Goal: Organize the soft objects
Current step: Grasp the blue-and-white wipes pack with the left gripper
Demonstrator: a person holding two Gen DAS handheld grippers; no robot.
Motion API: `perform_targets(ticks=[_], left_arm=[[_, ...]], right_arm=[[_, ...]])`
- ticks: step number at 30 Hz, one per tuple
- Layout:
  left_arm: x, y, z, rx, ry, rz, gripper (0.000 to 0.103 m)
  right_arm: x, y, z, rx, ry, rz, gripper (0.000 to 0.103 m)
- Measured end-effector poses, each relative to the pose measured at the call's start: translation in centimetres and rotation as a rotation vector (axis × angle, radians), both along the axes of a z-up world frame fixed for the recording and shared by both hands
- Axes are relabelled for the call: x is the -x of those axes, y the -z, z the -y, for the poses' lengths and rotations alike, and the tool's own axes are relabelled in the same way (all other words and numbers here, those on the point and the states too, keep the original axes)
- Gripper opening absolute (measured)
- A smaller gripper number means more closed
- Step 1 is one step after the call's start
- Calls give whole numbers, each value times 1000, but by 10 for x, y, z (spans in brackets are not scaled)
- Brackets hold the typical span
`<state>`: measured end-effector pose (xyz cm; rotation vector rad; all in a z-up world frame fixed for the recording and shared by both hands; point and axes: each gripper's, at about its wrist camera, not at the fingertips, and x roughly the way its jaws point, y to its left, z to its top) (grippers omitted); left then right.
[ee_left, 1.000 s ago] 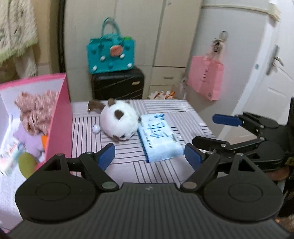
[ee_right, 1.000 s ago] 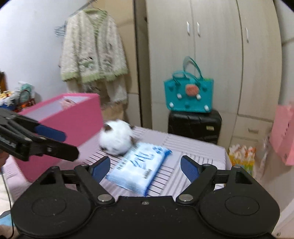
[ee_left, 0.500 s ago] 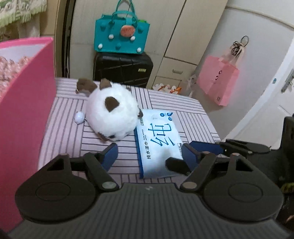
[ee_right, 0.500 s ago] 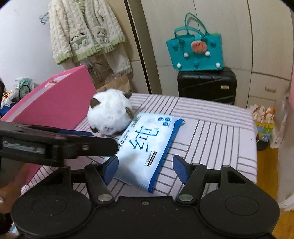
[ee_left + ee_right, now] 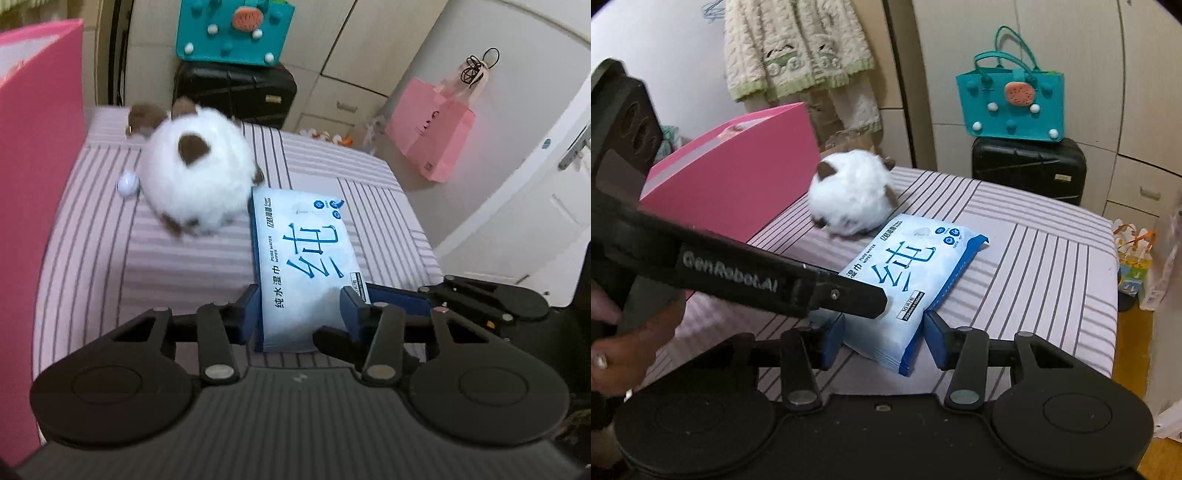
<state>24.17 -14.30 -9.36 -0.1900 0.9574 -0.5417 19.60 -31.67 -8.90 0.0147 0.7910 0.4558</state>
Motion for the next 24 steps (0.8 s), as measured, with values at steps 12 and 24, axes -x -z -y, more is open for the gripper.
perform_targets(ticks=[12,24], left_arm=[[-6,2,8,-27,11,26,45],[-20,0,17,-50,53,9,46]], right_arm=[[-3,10,-8,58,28,53,83],[-13,16,-14,103,29,103,80]])
